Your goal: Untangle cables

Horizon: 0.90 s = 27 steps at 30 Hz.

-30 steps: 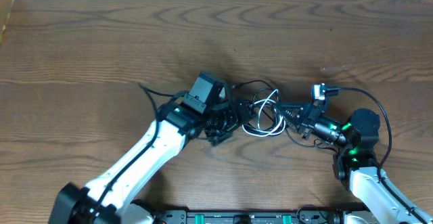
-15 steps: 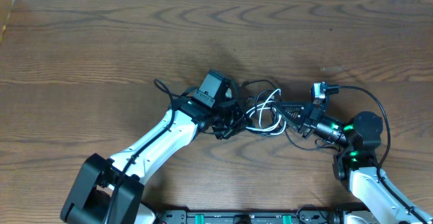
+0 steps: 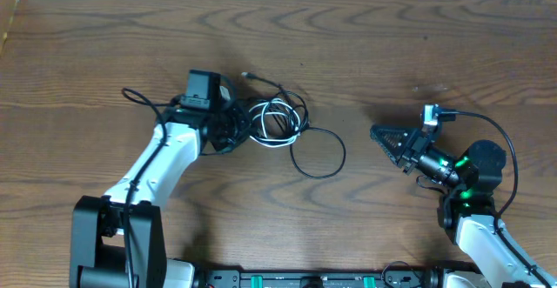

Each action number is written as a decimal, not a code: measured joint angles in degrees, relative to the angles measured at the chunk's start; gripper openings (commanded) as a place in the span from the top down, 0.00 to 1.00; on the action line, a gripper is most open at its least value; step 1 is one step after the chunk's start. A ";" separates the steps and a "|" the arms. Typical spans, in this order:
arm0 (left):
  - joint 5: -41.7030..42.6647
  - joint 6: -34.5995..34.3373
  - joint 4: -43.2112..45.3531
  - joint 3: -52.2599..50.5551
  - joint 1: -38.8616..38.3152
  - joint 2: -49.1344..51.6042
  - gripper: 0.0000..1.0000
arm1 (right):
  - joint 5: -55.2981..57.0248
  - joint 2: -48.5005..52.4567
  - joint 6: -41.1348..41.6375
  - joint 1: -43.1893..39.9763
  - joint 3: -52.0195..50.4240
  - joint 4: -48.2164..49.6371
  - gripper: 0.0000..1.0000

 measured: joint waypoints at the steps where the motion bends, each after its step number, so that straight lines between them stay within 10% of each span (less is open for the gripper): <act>1: 1.33 1.51 0.04 0.00 0.31 0.00 0.93 | 0.13 0.00 -0.44 0.00 0.00 -0.13 0.76; 15: 6.40 12.41 5.33 -0.02 -13.40 0.04 0.92 | 1.40 -0.13 -10.34 12.94 0.11 1.53 0.67; 27: 12.00 8.57 10.25 -0.11 -15.23 0.04 0.92 | 17.59 -0.33 -23.28 17.55 0.76 -27.28 0.67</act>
